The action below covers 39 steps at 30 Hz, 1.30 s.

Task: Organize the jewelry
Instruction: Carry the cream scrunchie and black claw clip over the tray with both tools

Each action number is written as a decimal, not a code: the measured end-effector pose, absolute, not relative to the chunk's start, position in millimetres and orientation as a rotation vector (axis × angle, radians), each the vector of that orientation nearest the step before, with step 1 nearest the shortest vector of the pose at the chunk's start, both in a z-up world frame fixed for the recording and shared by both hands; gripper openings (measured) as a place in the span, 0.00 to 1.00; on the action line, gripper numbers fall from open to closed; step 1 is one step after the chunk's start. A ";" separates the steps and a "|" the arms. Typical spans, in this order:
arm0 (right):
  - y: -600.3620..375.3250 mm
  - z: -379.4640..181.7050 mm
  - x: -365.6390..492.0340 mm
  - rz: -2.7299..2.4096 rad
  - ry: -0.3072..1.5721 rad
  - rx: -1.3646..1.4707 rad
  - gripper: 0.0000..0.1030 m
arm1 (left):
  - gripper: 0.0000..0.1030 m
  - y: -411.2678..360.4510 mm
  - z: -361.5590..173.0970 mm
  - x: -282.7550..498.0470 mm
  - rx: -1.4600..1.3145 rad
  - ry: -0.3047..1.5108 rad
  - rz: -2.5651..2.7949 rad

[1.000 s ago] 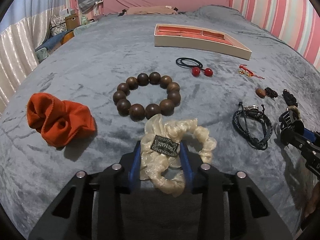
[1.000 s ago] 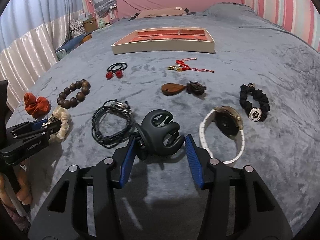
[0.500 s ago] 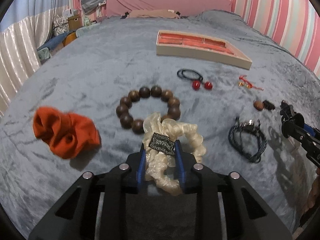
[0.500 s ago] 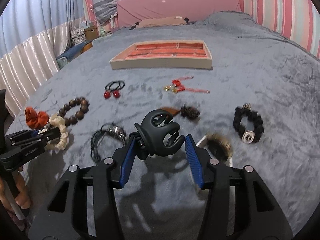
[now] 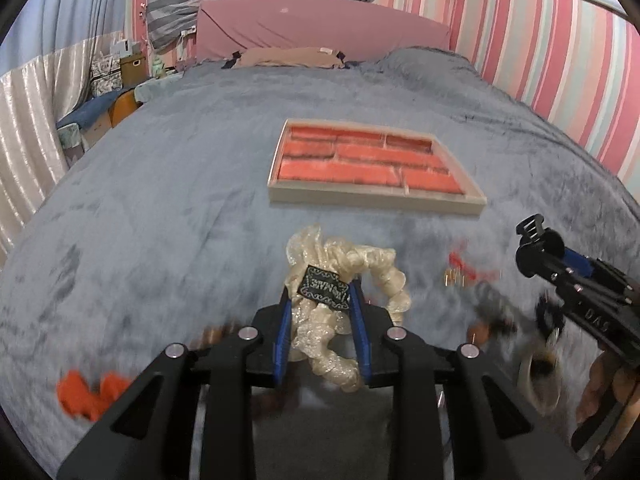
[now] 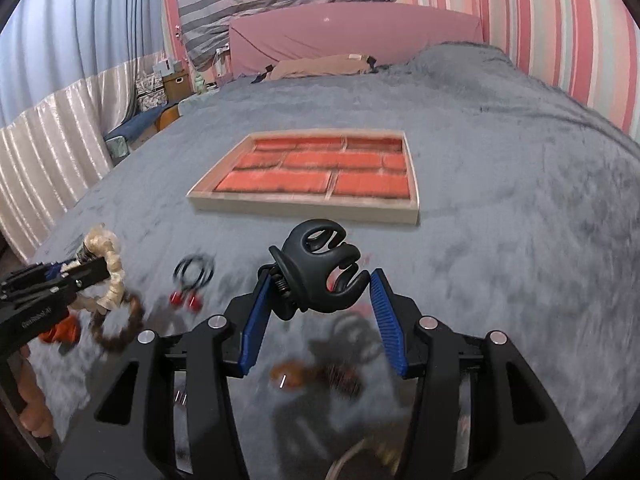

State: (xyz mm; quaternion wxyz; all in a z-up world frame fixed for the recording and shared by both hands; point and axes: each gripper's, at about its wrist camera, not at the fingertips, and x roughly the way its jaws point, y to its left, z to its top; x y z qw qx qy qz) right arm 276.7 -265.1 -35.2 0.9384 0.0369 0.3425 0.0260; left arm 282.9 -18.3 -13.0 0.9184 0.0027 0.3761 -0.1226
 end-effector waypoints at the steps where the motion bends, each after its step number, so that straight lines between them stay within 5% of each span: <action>1: -267.7 -31.2 288.5 0.054 0.697 0.070 0.48 | 0.26 -21.7 -8.4 293.5 0.004 0.772 -0.252; 17: -324.1 -16.6 516.5 0.002 0.786 0.135 0.48 | 0.26 -79.0 27.0 525.8 0.064 0.783 -0.157; 28: -329.3 -84.6 619.1 -0.038 0.902 0.093 0.48 | 0.26 -103.8 -50.6 634.7 0.124 0.883 -0.111; 39: -333.7 -110.7 640.3 -0.054 1.002 0.126 0.49 | 0.27 -104.2 -98.5 661.3 0.127 0.997 -0.115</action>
